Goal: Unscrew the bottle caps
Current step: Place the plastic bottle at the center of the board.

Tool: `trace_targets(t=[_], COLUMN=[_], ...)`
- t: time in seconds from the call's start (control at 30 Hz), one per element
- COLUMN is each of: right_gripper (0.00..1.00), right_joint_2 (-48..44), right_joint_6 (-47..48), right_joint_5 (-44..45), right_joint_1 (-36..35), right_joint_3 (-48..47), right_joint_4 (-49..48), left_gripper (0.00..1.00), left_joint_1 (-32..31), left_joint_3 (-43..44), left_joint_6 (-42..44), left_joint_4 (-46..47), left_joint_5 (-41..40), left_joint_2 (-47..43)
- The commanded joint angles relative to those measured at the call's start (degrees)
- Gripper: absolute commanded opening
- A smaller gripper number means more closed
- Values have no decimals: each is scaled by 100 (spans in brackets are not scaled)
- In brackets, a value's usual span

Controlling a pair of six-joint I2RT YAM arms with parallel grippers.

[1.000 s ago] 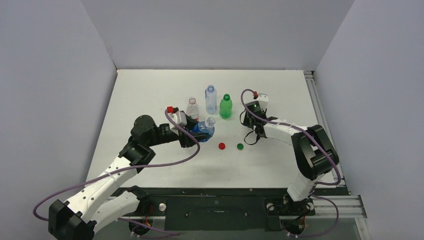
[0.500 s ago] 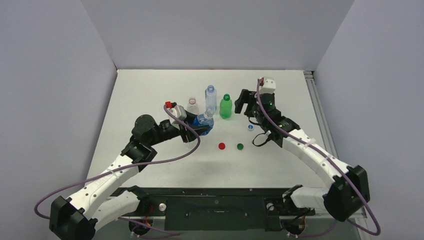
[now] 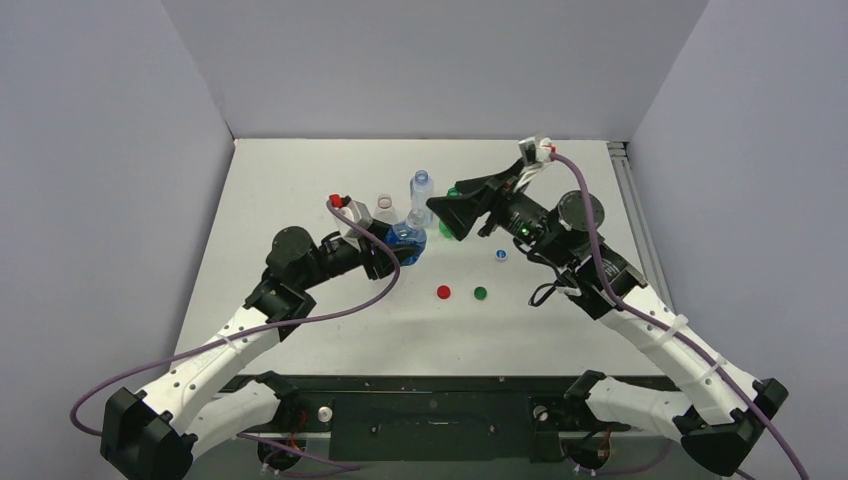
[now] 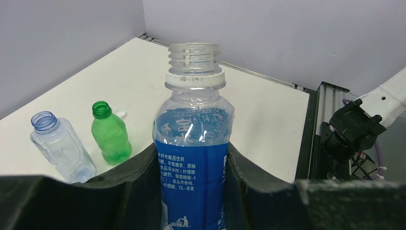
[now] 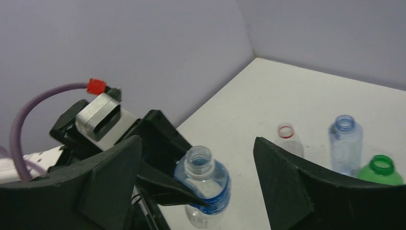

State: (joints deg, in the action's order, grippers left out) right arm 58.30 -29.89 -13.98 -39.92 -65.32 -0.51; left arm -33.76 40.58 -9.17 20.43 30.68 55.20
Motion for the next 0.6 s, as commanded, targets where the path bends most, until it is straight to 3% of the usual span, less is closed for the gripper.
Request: trace_targets(t=[0.0,0.13,0.37,0.47,0.57], right_gripper=[82,80,55,56,65], right_joint_2=[413,695,922,1010,1006], right_joint_6=[56,190,128,439,603], right_joint_5=[-618,-439,-297,111,599], right_joint_1=[-575,-886,-903,-1009,-1024], right_joint_3=[-418,-564,-624,-754,-717], right_joint_4=[-256,-138,-111,413,672], left_gripper=[4,4,4,4,4], left_joint_1=[-3,-24,-60,-65,-76], left_joint_3=[355,411,441,442,435], left_joint_6=[-61,-55,-6,10,12], left_joint_4=[398,413,420,434,407], left_joint_5=[114,252,411,441,505], left_joint_2=[-19,-52,-194,-229,-275])
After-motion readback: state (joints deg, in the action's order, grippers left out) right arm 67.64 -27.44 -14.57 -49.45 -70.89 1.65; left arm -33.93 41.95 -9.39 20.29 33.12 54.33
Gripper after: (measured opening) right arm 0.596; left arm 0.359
